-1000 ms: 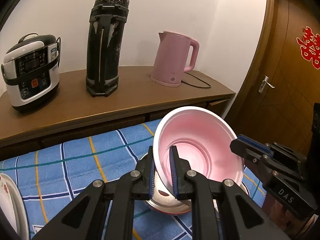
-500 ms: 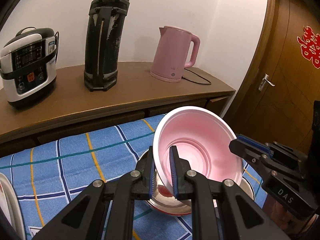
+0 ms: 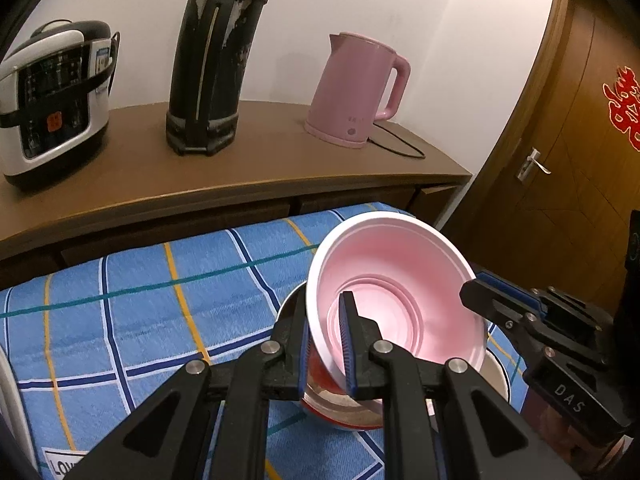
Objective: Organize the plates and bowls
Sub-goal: 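Lower the pink bowl into the steel bowl with the right tool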
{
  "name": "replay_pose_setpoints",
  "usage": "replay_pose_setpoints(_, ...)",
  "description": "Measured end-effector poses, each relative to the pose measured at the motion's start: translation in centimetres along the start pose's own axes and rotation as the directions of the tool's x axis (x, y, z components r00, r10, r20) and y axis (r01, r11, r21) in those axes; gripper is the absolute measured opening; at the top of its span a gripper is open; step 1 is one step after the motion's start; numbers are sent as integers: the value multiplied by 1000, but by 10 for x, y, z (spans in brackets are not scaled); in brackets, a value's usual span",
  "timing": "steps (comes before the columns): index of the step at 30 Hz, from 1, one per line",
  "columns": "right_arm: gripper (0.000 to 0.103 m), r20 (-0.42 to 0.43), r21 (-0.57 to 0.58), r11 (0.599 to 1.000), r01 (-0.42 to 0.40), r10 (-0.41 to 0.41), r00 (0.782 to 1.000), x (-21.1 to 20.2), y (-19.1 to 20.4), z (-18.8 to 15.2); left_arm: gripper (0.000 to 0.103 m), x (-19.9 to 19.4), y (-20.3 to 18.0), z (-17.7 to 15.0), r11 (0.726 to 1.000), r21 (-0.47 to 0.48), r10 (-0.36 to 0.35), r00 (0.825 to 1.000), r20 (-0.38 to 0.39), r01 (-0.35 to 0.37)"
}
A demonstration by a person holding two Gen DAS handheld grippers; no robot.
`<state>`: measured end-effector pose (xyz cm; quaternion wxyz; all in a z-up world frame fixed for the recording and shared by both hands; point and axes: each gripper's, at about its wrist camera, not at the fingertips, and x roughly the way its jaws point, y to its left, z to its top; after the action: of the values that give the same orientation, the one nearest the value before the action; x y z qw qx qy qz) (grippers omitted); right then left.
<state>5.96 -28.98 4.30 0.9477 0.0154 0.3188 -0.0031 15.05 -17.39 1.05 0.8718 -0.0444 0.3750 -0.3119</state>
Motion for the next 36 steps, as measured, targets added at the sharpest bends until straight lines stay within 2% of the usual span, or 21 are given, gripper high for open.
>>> replay_pose_setpoints(13,15,-48,-5,1000,1,-2,999,11,0,-7,15,8,3,-2,1000,9,19,999,-25,-19)
replay_pose_setpoints(36,17,-97,-20,1000,18,-20,995,18,-5,-11,15,18,1,-8,999,48,15,996,-82,-11)
